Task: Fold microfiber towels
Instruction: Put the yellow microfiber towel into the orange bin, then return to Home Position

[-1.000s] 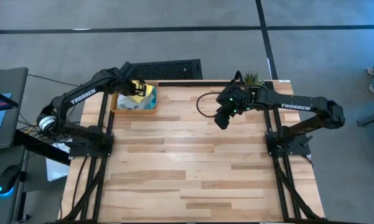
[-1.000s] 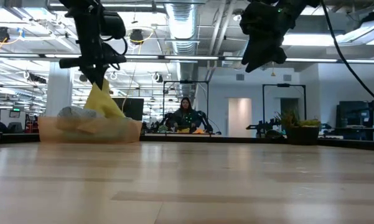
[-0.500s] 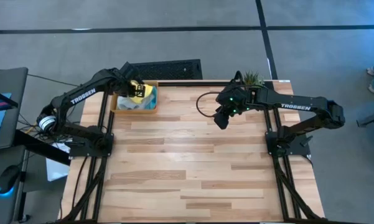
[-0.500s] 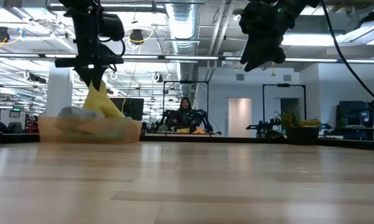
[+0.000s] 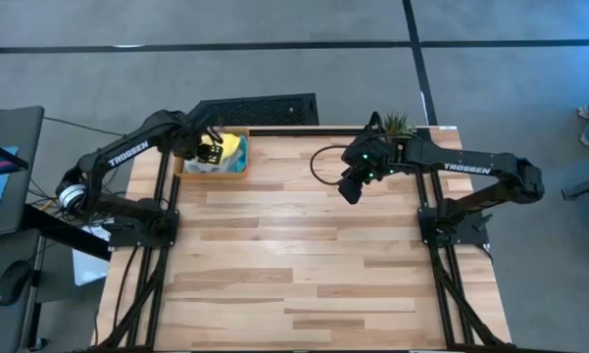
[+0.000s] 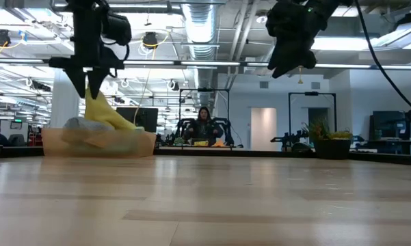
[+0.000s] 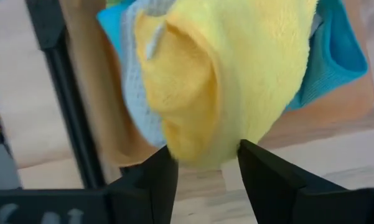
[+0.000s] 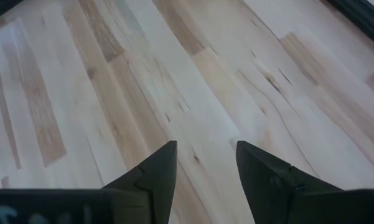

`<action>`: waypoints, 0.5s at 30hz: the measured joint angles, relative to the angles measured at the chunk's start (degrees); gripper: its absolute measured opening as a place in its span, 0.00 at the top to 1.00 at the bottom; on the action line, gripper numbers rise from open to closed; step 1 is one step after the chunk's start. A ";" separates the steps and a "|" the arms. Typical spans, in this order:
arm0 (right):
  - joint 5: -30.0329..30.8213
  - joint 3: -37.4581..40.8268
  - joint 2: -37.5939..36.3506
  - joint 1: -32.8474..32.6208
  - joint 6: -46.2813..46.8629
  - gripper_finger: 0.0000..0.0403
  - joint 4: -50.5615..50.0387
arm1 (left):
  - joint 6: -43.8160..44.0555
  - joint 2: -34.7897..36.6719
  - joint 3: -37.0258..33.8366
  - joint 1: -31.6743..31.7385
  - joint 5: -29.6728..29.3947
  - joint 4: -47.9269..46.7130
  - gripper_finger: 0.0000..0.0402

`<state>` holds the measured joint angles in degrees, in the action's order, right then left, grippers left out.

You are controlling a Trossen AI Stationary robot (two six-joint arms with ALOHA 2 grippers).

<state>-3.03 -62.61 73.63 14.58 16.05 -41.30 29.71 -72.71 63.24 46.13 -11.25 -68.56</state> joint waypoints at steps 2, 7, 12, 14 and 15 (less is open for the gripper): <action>0.00 -0.02 -0.92 0.31 -0.02 0.53 -0.26 | -0.09 1.86 -0.02 -0.50 -1.48 -0.61 0.61; 0.09 0.00 -3.42 1.63 0.00 0.53 -0.05 | 0.29 7.85 -0.02 -1.05 -1.90 -0.57 0.61; 0.11 0.00 -7.18 2.30 -0.02 0.57 0.09 | -1.88 15.02 -0.02 -3.10 5.06 0.09 0.65; 0.47 0.00 -9.56 2.19 -0.63 0.63 0.29 | -4.08 18.23 -0.02 -5.71 4.94 2.19 0.71; 1.54 0.00 -10.68 1.96 -1.23 0.68 0.29 | -5.47 19.85 -0.02 -7.17 4.80 3.34 0.75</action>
<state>-1.49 -62.61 62.95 16.54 14.82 -41.01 24.24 -52.85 63.22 38.96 -6.45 -65.22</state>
